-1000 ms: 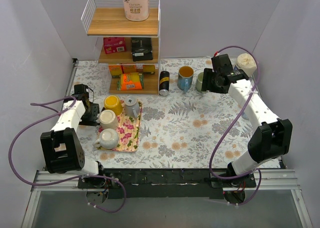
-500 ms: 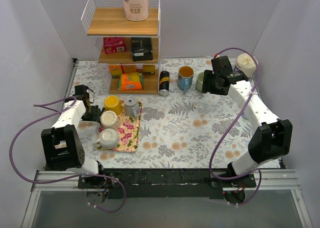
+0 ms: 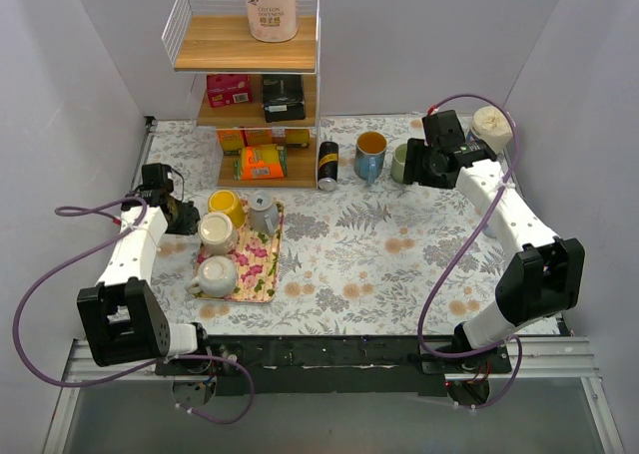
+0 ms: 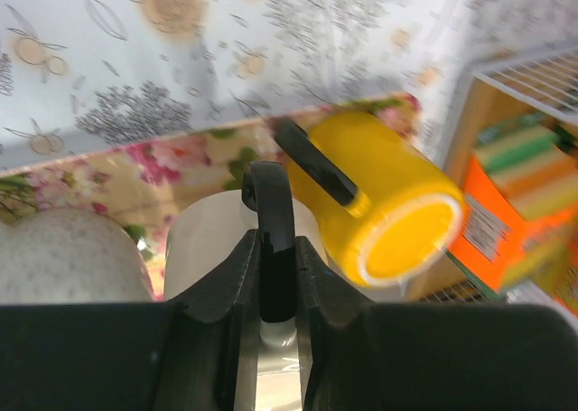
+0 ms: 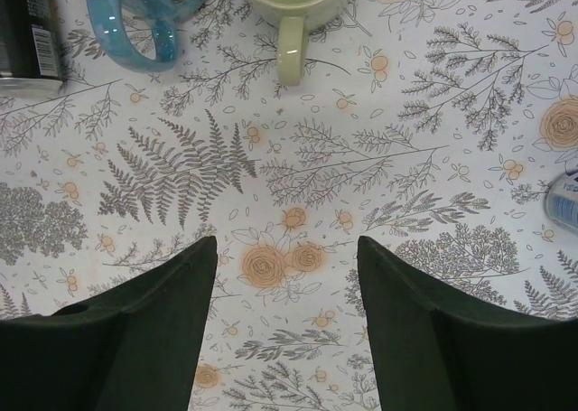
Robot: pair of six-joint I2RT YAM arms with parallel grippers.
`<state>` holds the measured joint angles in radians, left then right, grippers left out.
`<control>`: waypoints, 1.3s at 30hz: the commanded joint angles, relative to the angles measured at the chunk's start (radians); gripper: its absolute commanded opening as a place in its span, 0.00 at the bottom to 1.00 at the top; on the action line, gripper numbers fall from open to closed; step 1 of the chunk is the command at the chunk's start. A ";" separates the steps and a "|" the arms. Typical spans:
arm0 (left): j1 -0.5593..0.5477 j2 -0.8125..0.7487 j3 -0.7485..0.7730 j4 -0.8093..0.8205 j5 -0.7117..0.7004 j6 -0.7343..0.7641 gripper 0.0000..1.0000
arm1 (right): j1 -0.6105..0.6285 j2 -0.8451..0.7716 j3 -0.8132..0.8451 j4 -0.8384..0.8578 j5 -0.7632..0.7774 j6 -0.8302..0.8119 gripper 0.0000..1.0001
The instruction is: Turn the mug right side up
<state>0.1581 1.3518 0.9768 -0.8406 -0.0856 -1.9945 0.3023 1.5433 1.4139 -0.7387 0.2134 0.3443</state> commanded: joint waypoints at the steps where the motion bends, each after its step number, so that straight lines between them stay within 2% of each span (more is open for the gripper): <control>1: -0.058 -0.114 0.164 -0.030 0.047 0.042 0.00 | -0.005 -0.035 0.069 -0.004 -0.028 0.012 0.71; 4: -0.075 -0.161 0.203 -0.035 0.087 0.089 0.00 | -0.006 -0.026 0.103 -0.016 -0.080 0.015 0.71; 6: -0.084 -0.203 0.207 0.000 0.193 0.135 0.00 | -0.005 -0.025 0.118 -0.018 -0.132 0.021 0.71; 10: -0.112 -0.259 0.238 -0.012 0.257 0.172 0.00 | -0.005 -0.031 0.161 -0.019 -0.209 0.027 0.72; 12: -0.115 -0.279 0.249 -0.008 0.294 0.197 0.00 | -0.005 -0.040 0.178 -0.013 -0.296 0.033 0.72; 16: -0.126 -0.345 0.194 0.165 0.470 0.304 0.00 | -0.005 -0.055 0.194 -0.007 -0.402 0.062 0.72; 17: -0.129 -0.352 0.175 0.216 0.582 0.330 0.00 | -0.005 -0.058 0.195 -0.007 -0.429 0.067 0.72; 20: -0.199 -0.346 0.148 0.317 0.662 0.422 0.00 | -0.003 -0.078 0.197 -0.017 -0.466 0.090 0.72; 23: -0.319 -0.298 0.166 0.359 0.691 0.503 0.00 | 0.003 -0.083 0.198 -0.073 -0.479 0.101 0.72; 24: -0.391 -0.287 0.169 0.374 0.675 0.517 0.00 | 0.011 -0.084 0.192 -0.102 -0.479 0.101 0.72; 29: -0.570 -0.234 0.178 0.454 0.586 0.586 0.00 | 0.027 -0.136 0.126 -0.122 -0.476 0.130 0.72; 33: -0.763 -0.165 0.201 0.524 0.495 0.678 0.00 | 0.031 -0.160 0.117 -0.146 -0.493 0.154 0.71; 39: -0.994 -0.069 0.246 0.572 0.204 0.847 0.00 | 0.032 -0.150 0.128 -0.214 -0.566 0.232 0.70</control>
<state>-0.7128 1.2617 1.1465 -0.3832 0.3248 -1.2812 0.3305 1.4067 1.5295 -0.9009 -0.2813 0.5068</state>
